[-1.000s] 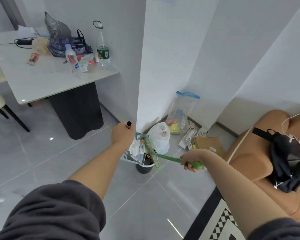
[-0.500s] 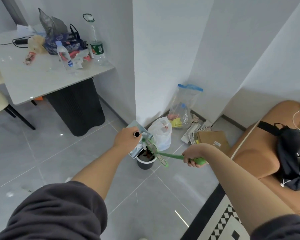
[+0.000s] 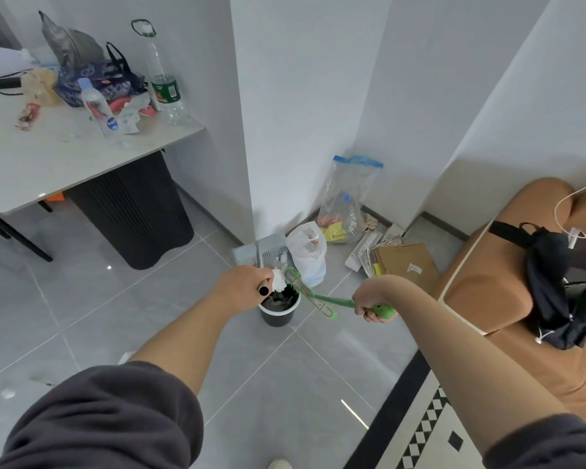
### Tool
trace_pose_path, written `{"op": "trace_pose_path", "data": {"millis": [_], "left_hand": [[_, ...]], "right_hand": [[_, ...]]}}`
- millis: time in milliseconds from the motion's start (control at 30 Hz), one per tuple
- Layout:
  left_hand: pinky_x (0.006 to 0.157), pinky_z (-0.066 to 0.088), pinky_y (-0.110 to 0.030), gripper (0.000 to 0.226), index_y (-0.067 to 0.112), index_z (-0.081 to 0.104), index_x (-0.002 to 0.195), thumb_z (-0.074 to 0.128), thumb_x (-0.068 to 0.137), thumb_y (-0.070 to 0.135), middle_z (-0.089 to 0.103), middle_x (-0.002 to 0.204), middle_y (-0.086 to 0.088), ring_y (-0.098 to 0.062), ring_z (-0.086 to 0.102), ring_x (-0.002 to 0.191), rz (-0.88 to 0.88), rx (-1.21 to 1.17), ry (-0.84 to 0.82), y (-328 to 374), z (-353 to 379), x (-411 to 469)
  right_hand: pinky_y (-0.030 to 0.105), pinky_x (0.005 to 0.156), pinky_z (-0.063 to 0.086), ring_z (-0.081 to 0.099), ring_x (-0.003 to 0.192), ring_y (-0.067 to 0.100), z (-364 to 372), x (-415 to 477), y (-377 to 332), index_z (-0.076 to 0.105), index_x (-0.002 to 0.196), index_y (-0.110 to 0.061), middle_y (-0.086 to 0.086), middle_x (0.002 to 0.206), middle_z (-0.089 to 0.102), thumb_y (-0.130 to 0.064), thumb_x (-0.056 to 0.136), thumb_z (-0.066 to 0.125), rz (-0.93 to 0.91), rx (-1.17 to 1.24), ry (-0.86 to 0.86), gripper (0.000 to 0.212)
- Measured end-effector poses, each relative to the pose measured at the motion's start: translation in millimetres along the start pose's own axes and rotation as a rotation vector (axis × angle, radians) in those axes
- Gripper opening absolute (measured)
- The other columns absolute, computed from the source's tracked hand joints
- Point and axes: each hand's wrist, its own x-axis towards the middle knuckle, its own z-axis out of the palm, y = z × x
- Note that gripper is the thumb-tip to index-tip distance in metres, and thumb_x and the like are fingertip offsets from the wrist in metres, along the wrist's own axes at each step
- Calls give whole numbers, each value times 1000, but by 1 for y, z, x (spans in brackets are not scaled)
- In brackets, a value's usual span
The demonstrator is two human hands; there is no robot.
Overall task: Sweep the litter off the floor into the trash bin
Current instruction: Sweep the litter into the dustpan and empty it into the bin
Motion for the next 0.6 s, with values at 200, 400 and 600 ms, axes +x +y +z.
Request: {"op": "trace_pose_path", "data": {"millis": [200,400,600], "left_hand": [[53,27,-30,19,23,44,74,49,86,9,37,55,4,-24,43,62,107,81,-40,-3,2,-1],[58,42,-38,14,23,48,76,47,88,15,37,54,3,-26,44,59,167,151,-43,-14,0,-8],[49,23,-30,20,23,40,74,48,88,11,37,55,3,-24,41,58,226,185,11,-20,-10,-18]], "right_hand": [[20,51,30,37,54,10,1,-3,0,36,136,-5,5,66,39,1,94,38,14,-11,-23,43],[21,53,31,36,54,9,4,-7,0,38,124,-9,4,67,39,-1,94,38,50,-79,-43,31],[21,55,31,36,57,10,10,-16,-7,32,143,-11,5,70,40,0,94,38,13,-127,-5,50]]}}
